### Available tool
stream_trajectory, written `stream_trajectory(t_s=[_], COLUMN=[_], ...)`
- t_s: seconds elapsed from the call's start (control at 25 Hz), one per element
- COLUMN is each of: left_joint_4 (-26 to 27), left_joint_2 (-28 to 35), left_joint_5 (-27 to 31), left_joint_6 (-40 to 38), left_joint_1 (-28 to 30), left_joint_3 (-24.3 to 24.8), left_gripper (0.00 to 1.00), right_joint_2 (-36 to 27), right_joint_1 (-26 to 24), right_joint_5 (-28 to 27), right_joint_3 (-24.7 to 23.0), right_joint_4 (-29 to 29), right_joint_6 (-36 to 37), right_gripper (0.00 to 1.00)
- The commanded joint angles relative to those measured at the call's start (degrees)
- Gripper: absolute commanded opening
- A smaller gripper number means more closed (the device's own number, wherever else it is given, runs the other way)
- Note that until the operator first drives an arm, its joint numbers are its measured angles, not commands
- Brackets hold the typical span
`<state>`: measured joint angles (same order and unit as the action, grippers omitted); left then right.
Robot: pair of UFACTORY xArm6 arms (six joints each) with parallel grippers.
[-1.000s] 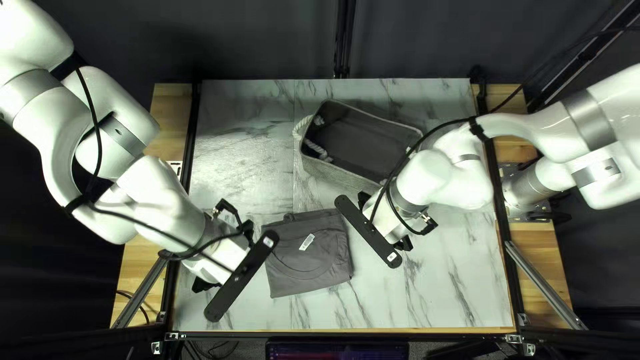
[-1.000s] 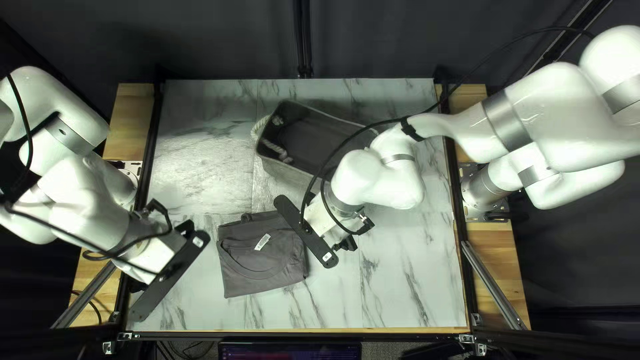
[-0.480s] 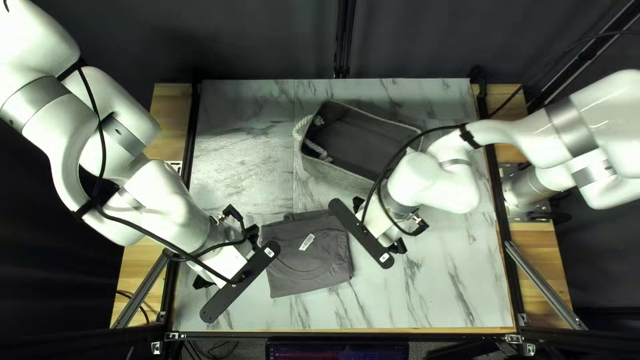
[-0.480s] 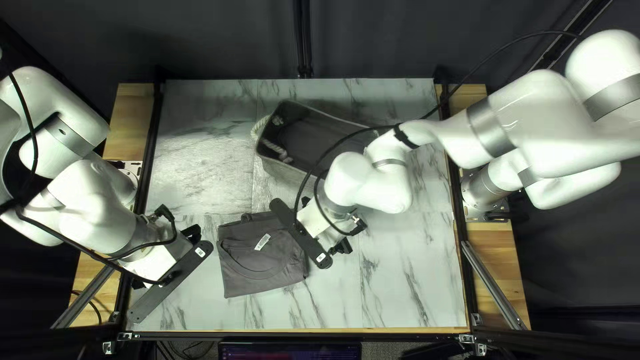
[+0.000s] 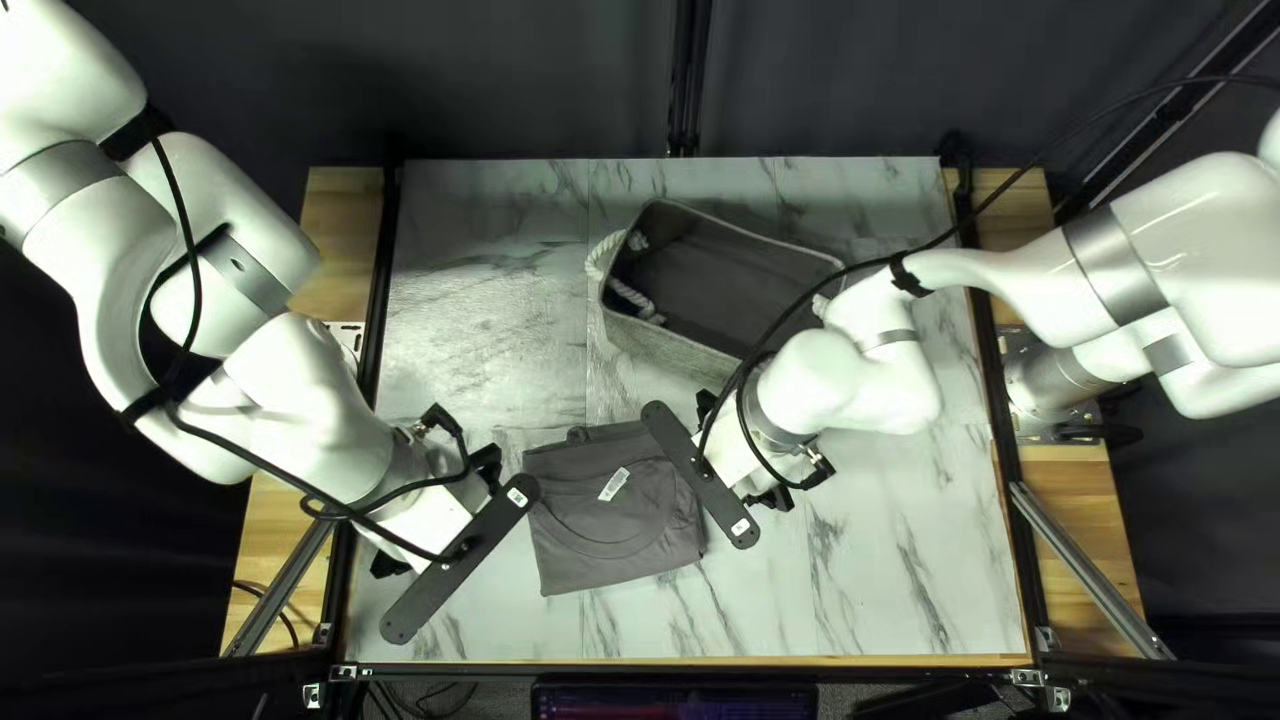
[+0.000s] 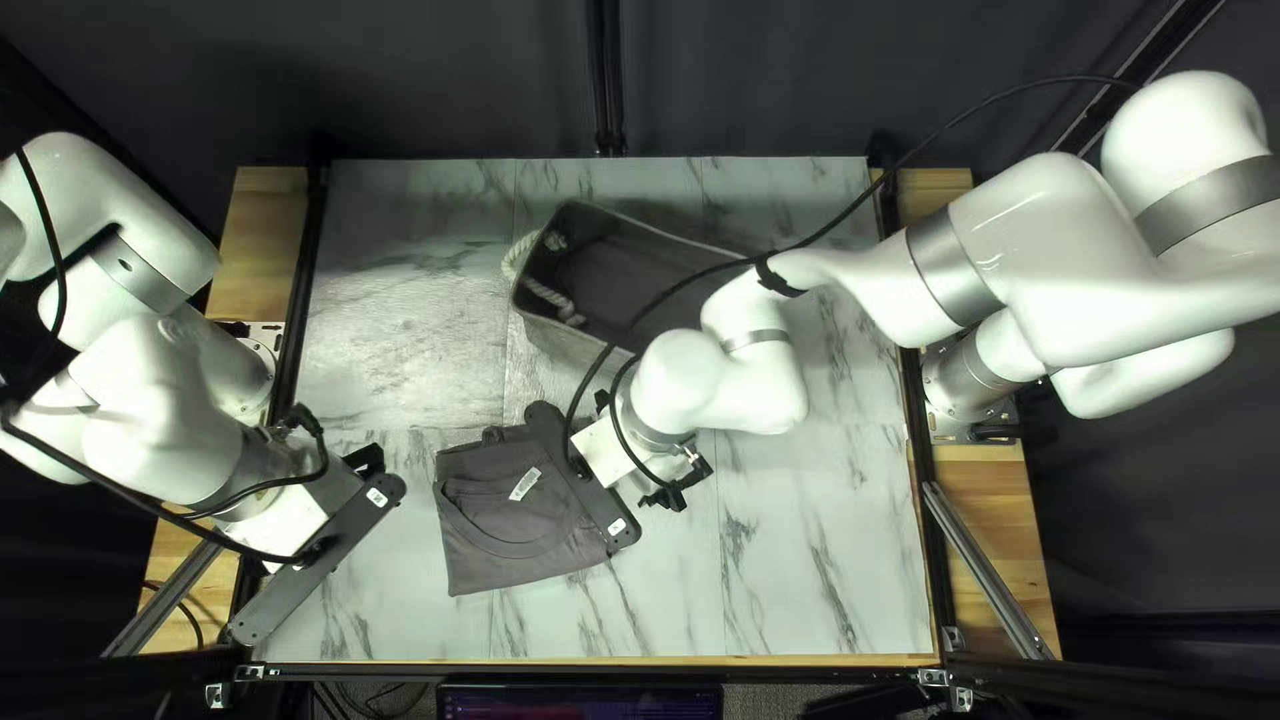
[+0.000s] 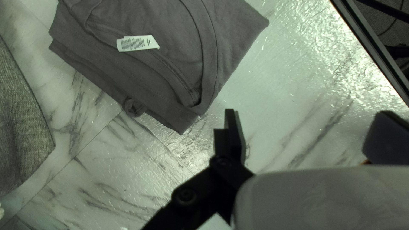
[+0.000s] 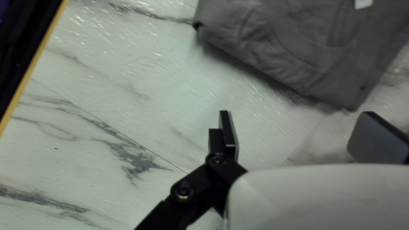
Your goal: Pick up a folded sweatshirt and place it into a fabric basket
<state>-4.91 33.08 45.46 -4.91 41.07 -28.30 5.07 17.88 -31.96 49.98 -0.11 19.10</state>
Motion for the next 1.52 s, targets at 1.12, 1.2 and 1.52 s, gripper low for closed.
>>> stream_trajectory(t_s=[1.12, 1.2, 1.52], left_joint_4=[-8.2, -9.6, -10.8], left_joint_2=[0.2, -0.7, -6.3], left_joint_5=[-1.3, -2.2, -7.5], left_joint_6=[-18.7, -21.3, -23.0], left_joint_1=[0.3, 0.3, -2.3], left_joint_3=[2.0, 2.3, 3.0], left_gripper=[1.00, 1.00, 1.00], right_joint_2=[0.8, 2.0, 7.5], right_joint_1=[-1.6, -1.6, -3.6], right_joint_5=[2.2, 4.4, 13.3], right_joint_3=[-0.1, -0.4, -0.9], right_joint_4=[3.2, 2.5, 6.9], right_joint_6=[4.9, 4.3, 8.2], right_gripper=[1.00, 1.00, 1.00])
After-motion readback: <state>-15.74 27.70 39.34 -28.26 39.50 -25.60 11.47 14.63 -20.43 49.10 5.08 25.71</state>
